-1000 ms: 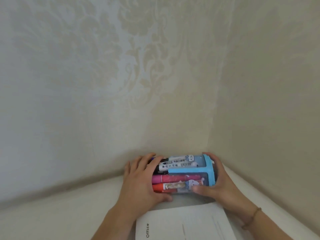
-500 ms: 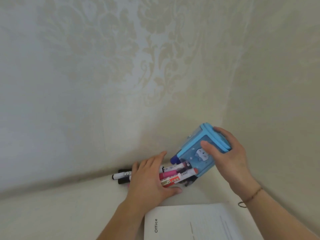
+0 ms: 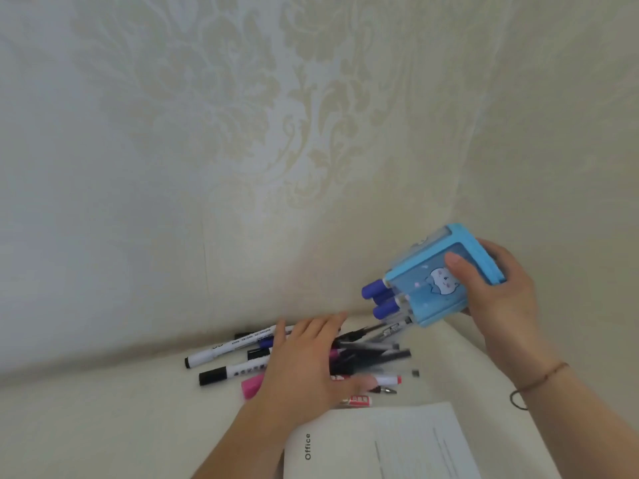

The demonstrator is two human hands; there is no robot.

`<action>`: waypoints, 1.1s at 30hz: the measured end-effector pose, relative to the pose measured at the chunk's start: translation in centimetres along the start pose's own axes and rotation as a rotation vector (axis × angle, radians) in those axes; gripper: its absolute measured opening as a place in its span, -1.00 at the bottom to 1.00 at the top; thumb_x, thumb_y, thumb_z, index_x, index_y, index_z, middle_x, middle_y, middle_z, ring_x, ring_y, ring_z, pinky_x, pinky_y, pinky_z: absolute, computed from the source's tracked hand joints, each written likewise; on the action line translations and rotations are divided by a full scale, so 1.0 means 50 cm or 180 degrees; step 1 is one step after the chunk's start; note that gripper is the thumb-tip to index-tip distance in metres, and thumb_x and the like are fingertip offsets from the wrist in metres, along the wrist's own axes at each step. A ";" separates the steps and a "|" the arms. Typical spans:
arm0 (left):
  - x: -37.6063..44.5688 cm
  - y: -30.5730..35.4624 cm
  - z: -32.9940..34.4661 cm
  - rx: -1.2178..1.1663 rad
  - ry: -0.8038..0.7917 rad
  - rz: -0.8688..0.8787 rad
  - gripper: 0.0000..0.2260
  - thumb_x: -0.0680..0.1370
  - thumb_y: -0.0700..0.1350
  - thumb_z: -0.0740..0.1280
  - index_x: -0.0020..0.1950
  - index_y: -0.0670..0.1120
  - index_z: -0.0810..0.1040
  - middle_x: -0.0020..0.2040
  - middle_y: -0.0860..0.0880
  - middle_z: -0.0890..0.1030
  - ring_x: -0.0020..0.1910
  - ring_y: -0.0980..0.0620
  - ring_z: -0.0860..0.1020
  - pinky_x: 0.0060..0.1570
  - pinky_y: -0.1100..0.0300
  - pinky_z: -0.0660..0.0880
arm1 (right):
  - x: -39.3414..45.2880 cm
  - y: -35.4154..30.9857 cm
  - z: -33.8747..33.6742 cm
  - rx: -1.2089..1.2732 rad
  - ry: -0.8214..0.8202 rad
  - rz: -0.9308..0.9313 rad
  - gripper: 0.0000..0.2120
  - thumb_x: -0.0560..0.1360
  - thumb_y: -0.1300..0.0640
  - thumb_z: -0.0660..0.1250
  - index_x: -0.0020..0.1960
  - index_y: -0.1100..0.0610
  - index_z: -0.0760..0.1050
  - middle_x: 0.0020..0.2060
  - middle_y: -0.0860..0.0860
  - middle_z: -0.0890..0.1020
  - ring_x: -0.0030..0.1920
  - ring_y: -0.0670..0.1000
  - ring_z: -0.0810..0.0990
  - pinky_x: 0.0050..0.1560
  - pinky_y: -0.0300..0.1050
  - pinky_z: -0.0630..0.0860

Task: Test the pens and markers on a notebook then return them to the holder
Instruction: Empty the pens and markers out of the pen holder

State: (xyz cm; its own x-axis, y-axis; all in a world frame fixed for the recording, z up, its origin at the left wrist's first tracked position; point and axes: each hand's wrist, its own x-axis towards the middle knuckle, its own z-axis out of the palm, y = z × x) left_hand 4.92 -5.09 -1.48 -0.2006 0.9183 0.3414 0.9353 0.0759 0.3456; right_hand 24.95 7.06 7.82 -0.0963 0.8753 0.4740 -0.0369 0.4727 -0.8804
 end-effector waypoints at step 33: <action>0.025 0.012 0.026 -0.1586 0.0586 -0.0118 -0.92 0.65 -0.07 0.18 0.08 0.08 0.45 -0.30 0.11 0.49 -0.39 0.18 0.41 -0.36 0.39 0.29 | -0.073 0.077 0.032 0.1058 -0.0046 0.0928 -0.67 0.52 -0.01 0.34 0.27 -0.03 0.48 0.04 0.01 0.66 -0.05 0.03 0.65 -0.16 0.05 0.61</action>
State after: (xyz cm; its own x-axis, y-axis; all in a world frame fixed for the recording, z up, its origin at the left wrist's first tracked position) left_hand 5.60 -3.40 -1.96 -0.3207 0.8317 0.4533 0.6837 -0.1279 0.7184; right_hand 23.57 5.51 2.67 -0.1640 0.9645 0.2069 -0.3239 0.1454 -0.9348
